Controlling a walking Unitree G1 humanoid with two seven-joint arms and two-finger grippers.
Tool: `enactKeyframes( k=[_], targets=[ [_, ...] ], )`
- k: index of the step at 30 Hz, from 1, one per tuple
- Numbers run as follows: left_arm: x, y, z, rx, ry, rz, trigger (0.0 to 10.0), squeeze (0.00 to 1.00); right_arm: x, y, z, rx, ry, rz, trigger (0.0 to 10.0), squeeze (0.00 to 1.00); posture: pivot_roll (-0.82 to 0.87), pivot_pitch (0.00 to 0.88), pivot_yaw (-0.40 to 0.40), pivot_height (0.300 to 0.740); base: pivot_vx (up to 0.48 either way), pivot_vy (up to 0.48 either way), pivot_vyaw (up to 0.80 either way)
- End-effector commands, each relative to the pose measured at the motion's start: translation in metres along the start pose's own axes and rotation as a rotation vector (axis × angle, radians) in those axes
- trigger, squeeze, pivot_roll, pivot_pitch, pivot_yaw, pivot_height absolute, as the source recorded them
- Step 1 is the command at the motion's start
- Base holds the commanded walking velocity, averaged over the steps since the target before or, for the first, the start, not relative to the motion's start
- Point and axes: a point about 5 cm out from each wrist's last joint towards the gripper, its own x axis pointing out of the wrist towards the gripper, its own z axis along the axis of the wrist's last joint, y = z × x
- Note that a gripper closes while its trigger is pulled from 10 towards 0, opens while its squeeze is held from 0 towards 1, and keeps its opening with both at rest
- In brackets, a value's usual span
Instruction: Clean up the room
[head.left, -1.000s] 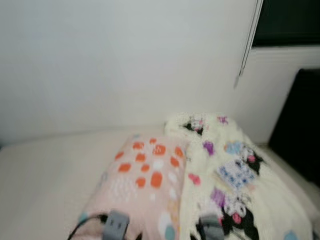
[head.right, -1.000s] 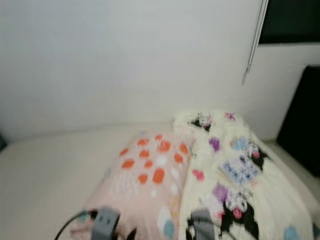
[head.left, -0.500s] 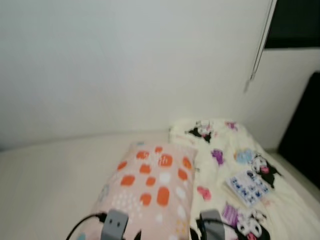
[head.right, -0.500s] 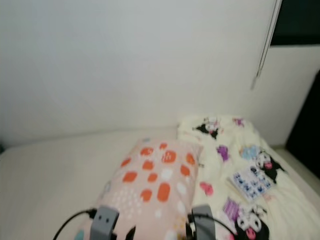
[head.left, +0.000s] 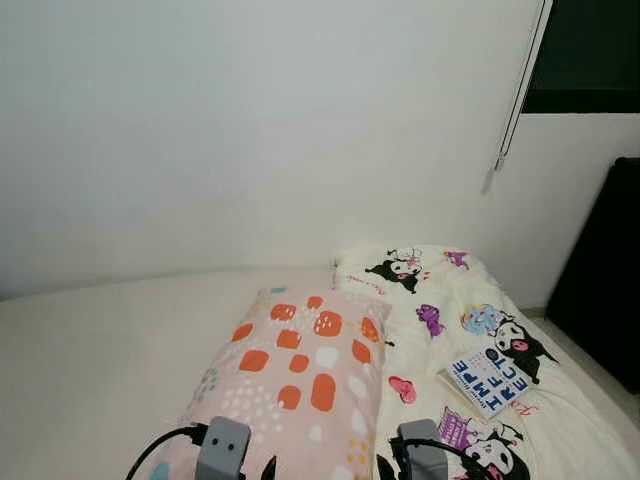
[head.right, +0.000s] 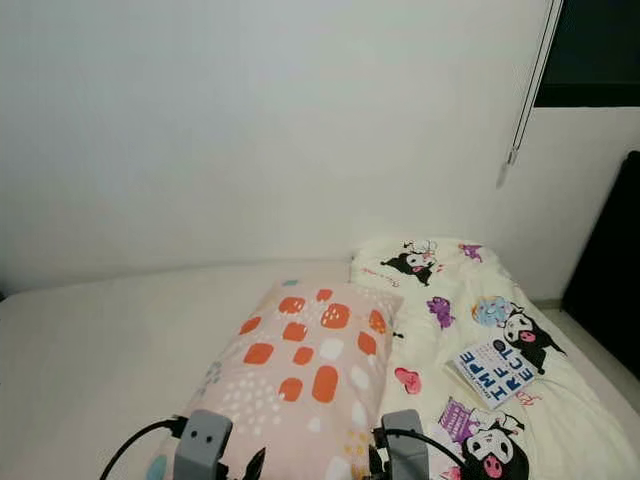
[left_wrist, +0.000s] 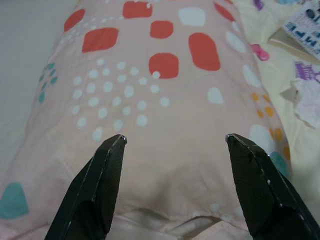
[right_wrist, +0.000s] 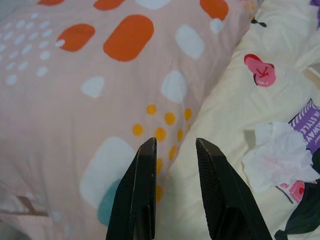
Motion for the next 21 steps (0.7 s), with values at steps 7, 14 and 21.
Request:
enactKeyframes(
  k=[7,14,21],
  targets=[
    [-0.0012,-0.0032,-0.0029,0.007,0.011,-0.008,10.0,0.0,-0.0022,-0.0022,-0.0039,0.009,0.013,-0.007,10.0,0.0,0.02,0.135,-0.017,0.74,0.0,-0.389,0.0],
    [0.0009,-0.0005,-0.0069,-0.006,0.056,0.008,10.0,0.0,-0.0019,-0.0023,-0.0038,0.01,0.012,-0.01,10.0,0.0,0.02,0.135,-0.014,0.74,0.0,-0.111,0.0],
    [0.002,0.0014,-0.0096,-0.016,0.074,0.013,10.0,0.0,-0.0019,-0.0024,-0.0034,0.012,0.01,-0.016,10.0,0.0,0.02,0.135,-0.01,0.74,0.0,0.475,0.0]
  ],
)
